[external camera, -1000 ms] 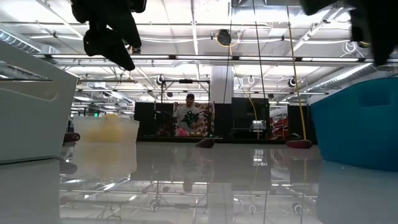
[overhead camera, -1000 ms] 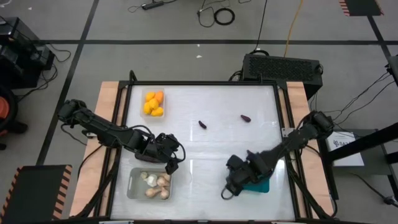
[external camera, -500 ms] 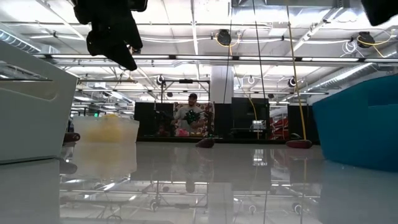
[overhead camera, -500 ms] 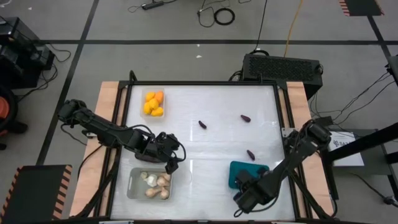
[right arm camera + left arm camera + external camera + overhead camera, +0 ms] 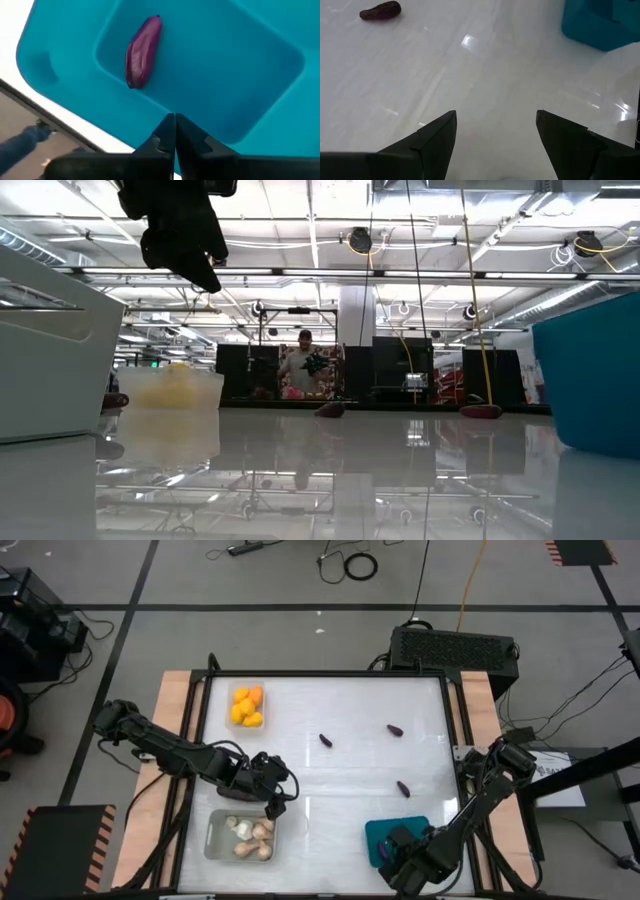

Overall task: Sort produce into baskets
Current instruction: Adjust the blue bin on the table

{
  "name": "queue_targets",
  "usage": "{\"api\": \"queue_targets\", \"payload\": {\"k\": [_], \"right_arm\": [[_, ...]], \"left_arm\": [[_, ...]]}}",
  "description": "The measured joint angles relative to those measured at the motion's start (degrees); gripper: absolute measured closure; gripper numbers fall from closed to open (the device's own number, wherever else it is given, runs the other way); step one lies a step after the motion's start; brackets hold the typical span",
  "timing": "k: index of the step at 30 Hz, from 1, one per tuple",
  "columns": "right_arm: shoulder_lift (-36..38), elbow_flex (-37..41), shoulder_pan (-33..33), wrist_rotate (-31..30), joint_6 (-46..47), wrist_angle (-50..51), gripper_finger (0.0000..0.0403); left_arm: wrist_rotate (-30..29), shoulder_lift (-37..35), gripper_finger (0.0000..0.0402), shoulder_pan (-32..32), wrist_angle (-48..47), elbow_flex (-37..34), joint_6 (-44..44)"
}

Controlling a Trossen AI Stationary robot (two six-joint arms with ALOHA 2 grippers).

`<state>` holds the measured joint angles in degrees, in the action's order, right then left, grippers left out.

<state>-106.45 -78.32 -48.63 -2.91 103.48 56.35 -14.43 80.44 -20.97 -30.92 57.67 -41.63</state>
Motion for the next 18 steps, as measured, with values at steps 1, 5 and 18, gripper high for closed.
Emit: {"api": "queue_targets", "payload": {"k": [1,5,18], "right_arm": [[0.00,0.00,-0.04,-0.05,1.04,-0.07,0.0403],[0.00,0.00,0.24,-1.12,4.39,-0.09,0.0403],[1.38,-3.14,1.36,-2.36,3.78,12.76,0.0403]], "left_arm": [[0.01,0.00,0.0123,0.00,0.01,0.00,0.00],[0.01,0.00,0.0123,-0.02,0.01,0.00,-0.02],[0.91,0.00,0.0123,0.00,-0.05,0.00,-0.65]]}}
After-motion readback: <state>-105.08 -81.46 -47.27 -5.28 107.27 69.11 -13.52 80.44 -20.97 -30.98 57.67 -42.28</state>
